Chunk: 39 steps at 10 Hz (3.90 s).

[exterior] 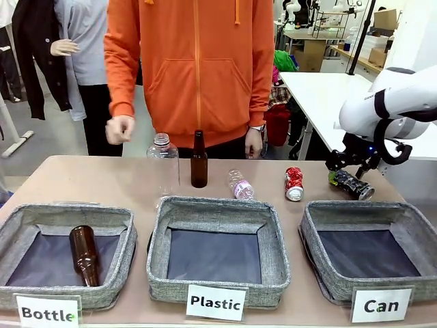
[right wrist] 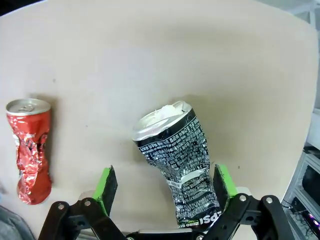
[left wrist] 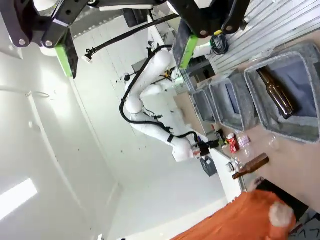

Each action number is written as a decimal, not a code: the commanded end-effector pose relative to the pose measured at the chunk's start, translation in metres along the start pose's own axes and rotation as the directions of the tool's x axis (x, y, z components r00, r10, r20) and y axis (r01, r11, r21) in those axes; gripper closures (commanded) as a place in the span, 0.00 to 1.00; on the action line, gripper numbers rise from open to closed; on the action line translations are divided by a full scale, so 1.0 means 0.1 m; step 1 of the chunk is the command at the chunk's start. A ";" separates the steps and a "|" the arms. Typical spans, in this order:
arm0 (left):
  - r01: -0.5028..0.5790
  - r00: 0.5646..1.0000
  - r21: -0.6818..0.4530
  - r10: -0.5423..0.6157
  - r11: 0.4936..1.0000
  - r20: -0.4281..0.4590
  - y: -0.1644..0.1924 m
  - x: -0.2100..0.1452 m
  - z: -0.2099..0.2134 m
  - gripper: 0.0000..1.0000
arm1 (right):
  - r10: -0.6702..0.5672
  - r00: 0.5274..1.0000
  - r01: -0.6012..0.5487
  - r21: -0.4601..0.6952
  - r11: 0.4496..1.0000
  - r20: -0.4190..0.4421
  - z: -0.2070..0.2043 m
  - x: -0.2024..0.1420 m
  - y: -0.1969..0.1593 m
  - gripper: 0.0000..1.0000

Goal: Sort the can waste into the basket.
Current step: Pick up the can waste from the table and place it in the right Fabric basket.

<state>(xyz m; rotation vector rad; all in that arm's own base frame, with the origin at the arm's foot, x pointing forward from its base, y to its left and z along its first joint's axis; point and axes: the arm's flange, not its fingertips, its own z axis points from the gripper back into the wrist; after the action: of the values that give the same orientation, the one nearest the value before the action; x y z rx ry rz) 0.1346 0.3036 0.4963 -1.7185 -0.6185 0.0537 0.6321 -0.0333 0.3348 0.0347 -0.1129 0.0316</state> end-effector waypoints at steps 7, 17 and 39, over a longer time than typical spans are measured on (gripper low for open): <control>-0.247 0.899 0.219 0.307 0.944 -0.311 1.03 0.19 -1.46 0.00 | -0.004 0.997 0.002 -0.027 1.000 -0.071 -0.14 0.14 0.07 0.00; -0.247 0.899 0.219 0.307 0.944 -0.311 1.03 0.19 -1.46 0.00 | 0.022 0.995 -0.023 -0.015 1.000 -0.094 -0.08 0.10 0.04 1.00; -0.247 0.899 0.219 0.307 0.944 -0.311 1.03 0.19 -1.46 0.00 | 0.920 0.349 -0.922 0.242 0.303 0.179 1.72 -2.52 -0.10 0.00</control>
<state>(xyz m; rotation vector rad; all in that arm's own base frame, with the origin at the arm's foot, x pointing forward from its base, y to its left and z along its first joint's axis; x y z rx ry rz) 0.2420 0.1683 0.4427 -1.5685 -0.0895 0.0205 0.3614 -0.0572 0.4806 0.2684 -0.0913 1.2586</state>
